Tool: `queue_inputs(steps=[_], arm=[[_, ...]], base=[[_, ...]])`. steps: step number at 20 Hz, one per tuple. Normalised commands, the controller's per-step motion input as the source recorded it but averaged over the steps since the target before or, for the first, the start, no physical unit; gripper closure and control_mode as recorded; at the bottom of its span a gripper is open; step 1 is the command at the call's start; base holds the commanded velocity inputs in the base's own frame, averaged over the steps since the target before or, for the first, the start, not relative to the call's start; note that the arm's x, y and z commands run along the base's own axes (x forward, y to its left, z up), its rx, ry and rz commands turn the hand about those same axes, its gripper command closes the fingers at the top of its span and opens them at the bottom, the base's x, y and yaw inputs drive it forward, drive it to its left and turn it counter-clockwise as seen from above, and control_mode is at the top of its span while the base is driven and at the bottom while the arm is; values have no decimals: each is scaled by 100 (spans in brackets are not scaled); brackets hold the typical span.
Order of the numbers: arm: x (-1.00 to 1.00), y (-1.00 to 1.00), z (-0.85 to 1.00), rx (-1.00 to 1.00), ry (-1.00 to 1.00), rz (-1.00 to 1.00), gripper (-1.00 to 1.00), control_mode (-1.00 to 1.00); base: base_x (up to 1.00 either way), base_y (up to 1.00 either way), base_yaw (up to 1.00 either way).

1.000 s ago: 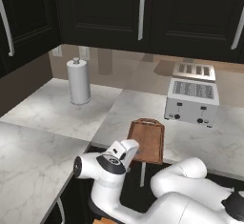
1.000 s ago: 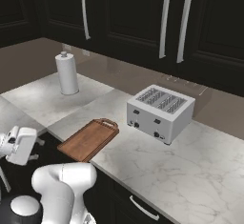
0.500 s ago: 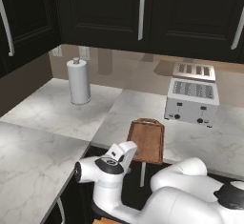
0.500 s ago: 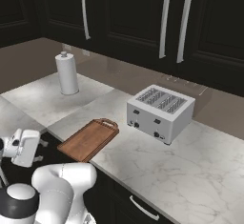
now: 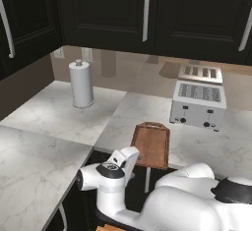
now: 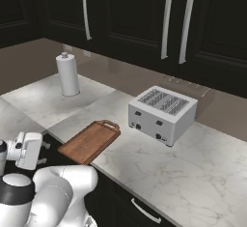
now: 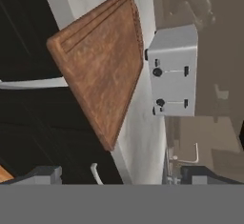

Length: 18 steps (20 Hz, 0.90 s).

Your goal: Move the cutting board and knife to the sink. Then move spray from the cabinet to the counter.

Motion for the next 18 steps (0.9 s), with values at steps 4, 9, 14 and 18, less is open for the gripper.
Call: queue_inputs(steps=[4,9,14,18], arm=[[1,0,-16,0,0,5,-100,-100],[4,0,-21,-1,0,6,-100,-100],[3,-1,-3,0,0,7,-100,-100],[1,0,-1,0,-2,8,-100,-100]], base=[[0,0,0],[0,0,0],[0,0,0],[0,0,0]])
